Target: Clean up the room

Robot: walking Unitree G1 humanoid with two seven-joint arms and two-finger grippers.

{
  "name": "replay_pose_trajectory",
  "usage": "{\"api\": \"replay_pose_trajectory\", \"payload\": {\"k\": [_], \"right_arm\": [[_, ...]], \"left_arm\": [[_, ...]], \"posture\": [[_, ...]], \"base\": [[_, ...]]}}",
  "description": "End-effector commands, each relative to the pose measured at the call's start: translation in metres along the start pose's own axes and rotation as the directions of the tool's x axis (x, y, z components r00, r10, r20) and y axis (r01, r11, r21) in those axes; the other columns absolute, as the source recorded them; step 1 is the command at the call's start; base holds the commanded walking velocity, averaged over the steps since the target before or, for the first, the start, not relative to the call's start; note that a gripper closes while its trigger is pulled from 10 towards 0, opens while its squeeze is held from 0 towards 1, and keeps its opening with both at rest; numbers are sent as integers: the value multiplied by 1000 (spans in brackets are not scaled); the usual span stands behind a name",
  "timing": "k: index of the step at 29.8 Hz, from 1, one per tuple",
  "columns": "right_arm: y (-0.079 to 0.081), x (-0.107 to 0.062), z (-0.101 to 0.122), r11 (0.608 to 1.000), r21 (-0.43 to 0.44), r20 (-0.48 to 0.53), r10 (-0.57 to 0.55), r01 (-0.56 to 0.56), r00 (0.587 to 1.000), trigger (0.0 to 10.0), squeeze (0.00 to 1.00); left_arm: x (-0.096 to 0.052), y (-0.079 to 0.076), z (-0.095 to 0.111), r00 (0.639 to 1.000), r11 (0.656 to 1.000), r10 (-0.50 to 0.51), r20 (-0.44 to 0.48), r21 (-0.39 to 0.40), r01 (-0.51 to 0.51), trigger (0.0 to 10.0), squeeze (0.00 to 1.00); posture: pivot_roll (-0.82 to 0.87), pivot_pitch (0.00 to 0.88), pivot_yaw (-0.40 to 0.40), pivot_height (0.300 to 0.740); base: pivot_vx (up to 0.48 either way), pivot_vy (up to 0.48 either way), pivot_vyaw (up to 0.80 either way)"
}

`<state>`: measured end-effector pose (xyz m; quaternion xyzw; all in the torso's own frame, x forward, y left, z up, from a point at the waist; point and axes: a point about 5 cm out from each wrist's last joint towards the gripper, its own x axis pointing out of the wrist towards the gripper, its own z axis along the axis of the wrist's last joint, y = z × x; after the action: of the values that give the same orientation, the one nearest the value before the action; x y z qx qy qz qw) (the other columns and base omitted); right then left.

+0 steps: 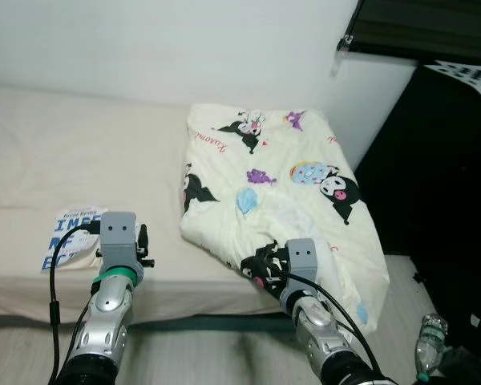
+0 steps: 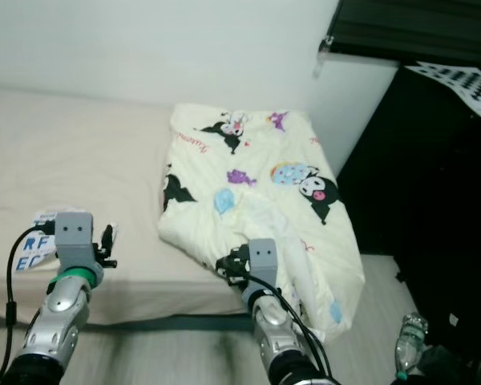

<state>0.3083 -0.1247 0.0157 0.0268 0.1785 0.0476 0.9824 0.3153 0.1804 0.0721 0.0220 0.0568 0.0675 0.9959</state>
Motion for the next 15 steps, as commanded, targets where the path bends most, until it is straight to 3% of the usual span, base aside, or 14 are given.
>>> {"api": "replay_pose_trajectory", "payload": {"k": [1,11,15], "right_arm": [[-5,-3,-7,1000,16,-29,-24,25,999,10000,0],[-2,-3,-9,999,26,-37,-19,20,999,10000,0],[-3,-3,-9,998,66,-28,-21,23,999,10000,0]], "left_arm": [[-1,-4,-1,1000,1000,-18,-9,-7,18,10000,0],[-1,-5,0,999,999,-40,-11,-2,40,10000,0],[-1,-5,0,999,999,-45,-10,-1,45,10000,0]], "posture": [[71,0,-25,740],[71,0,-18,740],[70,0,-17,740]], "base": [[401,0,0],[426,0,0],[435,0,-800]]}}
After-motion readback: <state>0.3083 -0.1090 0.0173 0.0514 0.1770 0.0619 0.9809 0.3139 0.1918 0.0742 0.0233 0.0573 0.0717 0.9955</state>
